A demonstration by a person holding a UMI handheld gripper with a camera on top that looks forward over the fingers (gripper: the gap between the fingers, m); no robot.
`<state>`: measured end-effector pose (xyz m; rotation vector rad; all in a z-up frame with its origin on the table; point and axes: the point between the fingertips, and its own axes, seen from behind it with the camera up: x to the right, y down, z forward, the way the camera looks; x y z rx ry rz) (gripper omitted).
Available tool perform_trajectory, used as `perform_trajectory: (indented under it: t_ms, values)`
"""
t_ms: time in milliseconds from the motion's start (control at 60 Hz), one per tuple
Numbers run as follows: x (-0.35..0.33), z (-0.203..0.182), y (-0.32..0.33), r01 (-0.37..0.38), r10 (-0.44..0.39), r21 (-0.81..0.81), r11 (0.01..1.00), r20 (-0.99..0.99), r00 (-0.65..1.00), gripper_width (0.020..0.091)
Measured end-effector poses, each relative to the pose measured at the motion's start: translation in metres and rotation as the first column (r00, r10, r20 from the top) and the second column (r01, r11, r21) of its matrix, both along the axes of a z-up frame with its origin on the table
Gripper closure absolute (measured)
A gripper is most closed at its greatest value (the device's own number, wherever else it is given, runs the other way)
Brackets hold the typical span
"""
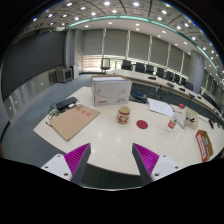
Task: Pour water
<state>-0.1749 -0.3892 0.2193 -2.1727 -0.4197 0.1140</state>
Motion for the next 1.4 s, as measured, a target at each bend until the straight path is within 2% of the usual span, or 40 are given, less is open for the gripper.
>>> perform_trajectory:
  t_ms: [133,500,783,1117,1167,1217,1250,1317,1400]
  values:
    - [0.028,-0.001,0.011,0.059,-0.059,-0.005,0.998,-0.019,0.998,0.0245]
    - [0.212,-0.04,0.118,0.227,-0.228,0.054,0.972,0.016,0.973,0.0245]
    - [0.319,-0.08,0.267,0.27,-0.262,0.135,0.953,-0.073,0.962,0.0245]
    - [0.349,-0.137,0.42,0.234,-0.212,0.187,0.954,-0.13,0.969,0.0261]
    - [0.347,-0.143,0.437,0.238,-0.212,0.189,0.953,-0.146,0.966,0.0281]
    - [0.346,-0.146,0.45,0.247,-0.217,0.195,0.949,-0.163,0.963,0.0337]
    - [0.348,-0.151,0.458,0.253,-0.222,0.197,0.947,-0.167,0.961,0.0397]
    - [0.348,-0.153,0.468,0.27,-0.237,0.208,0.94,-0.168,0.957,0.057]
    - [0.349,-0.152,0.474,0.28,-0.246,0.217,0.935,-0.171,0.954,0.06]
